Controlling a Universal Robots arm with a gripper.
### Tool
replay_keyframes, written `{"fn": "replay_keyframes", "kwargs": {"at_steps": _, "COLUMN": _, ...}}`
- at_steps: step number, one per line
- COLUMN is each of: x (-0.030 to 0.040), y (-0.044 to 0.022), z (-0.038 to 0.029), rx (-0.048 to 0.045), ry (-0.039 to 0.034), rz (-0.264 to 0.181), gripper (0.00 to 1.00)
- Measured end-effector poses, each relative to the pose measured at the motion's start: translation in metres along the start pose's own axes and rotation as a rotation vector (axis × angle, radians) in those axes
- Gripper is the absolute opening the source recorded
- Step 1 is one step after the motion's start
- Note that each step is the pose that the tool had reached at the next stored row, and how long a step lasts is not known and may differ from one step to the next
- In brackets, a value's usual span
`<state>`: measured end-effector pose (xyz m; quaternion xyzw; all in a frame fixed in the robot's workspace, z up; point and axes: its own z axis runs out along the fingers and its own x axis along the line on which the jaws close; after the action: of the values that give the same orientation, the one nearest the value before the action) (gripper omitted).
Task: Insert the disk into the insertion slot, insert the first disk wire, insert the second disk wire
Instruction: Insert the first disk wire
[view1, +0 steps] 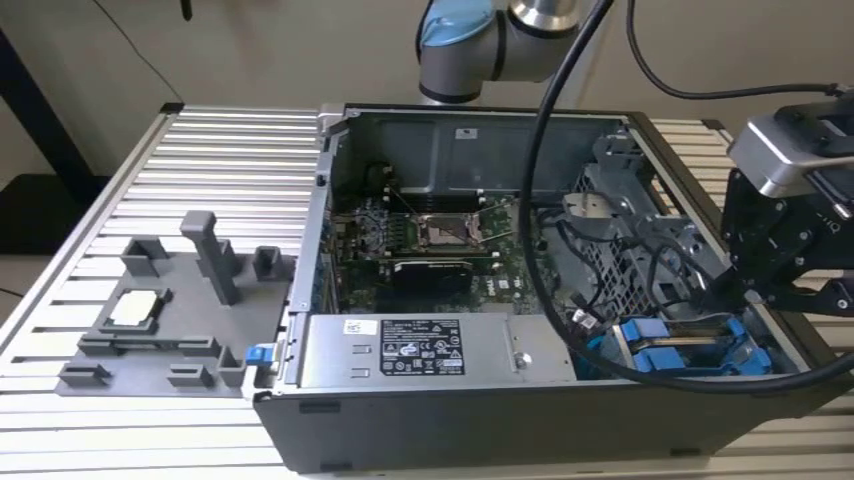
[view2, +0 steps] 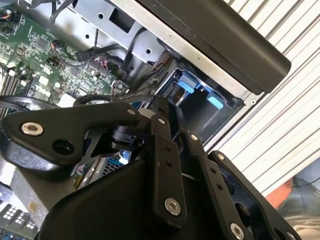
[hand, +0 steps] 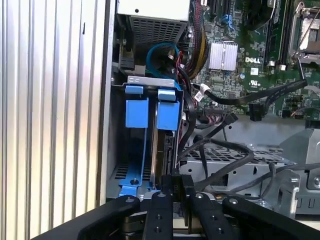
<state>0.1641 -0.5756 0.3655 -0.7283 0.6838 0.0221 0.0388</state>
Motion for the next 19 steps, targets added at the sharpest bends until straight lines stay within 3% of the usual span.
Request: {"fn": "replay_keyframes", "kwargs": {"at_steps": 19, "x": 0.0012, "y": -0.0010, "z": 0.0156, "rx": -0.0002, "ry": 0.0002, "rz": 0.013, "gripper": 0.19}}
